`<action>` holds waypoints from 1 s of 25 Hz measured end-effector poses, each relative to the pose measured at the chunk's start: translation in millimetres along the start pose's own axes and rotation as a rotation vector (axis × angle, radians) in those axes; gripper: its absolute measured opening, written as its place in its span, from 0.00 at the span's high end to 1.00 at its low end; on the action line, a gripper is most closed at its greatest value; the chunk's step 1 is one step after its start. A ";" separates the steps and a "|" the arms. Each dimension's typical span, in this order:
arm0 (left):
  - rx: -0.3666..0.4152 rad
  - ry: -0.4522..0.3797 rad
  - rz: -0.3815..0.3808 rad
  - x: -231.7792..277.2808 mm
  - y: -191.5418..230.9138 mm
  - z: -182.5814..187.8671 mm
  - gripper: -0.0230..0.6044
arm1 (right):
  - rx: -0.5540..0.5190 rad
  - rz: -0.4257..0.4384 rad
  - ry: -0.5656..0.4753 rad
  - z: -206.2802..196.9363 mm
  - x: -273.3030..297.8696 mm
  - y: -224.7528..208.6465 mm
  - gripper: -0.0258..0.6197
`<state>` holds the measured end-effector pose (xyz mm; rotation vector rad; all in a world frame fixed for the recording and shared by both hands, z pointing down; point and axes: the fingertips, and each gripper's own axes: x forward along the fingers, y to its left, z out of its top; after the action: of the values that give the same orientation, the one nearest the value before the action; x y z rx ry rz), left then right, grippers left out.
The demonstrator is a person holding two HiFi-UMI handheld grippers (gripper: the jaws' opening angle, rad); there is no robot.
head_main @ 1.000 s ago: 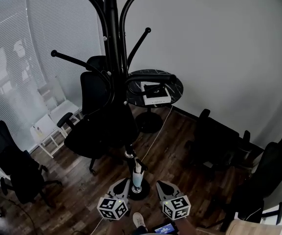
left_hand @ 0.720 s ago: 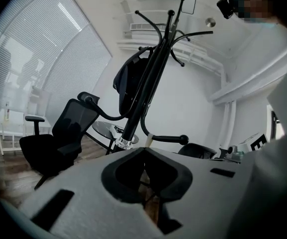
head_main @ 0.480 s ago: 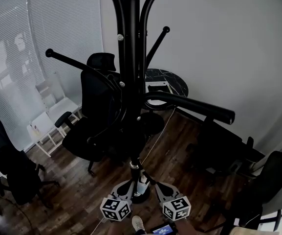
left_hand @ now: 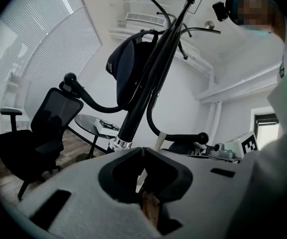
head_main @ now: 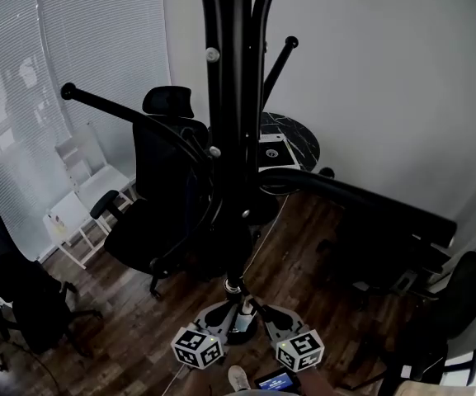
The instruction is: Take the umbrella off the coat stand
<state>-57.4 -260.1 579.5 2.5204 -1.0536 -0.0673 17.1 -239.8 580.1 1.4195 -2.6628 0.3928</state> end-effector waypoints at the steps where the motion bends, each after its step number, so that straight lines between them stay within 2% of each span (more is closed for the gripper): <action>1: 0.002 0.009 -0.017 2.7 -1.4 -1.7 0.93 | 0.000 0.002 0.004 -1.2 2.2 0.2 0.94; 10: 0.017 0.043 -0.138 16.5 -6.0 -9.3 0.92 | 0.027 0.001 0.019 -5.0 16.8 -8.3 0.94; 12: 0.002 0.043 -0.180 16.6 -7.3 -8.8 0.82 | 0.045 0.009 0.011 -2.6 17.5 -7.1 0.94; 13: -0.003 0.039 -0.194 16.2 -7.1 -7.4 0.81 | 0.048 0.016 0.006 -0.7 18.0 -5.9 0.94; 16: 0.002 0.032 -0.219 16.4 -8.4 -3.7 0.81 | 0.041 0.021 0.000 0.8 20.4 -5.3 0.94; 18: 0.019 0.045 -0.270 17.0 -16.1 -4.8 0.81 | 0.044 0.016 -0.002 -0.3 22.6 -7.4 0.94; 20: 0.034 0.061 -0.319 17.7 -24.5 -7.8 0.85 | 0.049 0.014 -0.004 -1.6 24.2 -9.2 0.94; 25: 0.059 0.080 -0.304 23.1 -25.0 -12.3 0.86 | 0.058 0.010 0.004 -7.4 22.8 -7.5 0.94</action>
<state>-21.7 -256.0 583.7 2.6932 -0.6439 -0.0209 10.3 -260.0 593.2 1.4206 -2.6774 0.4769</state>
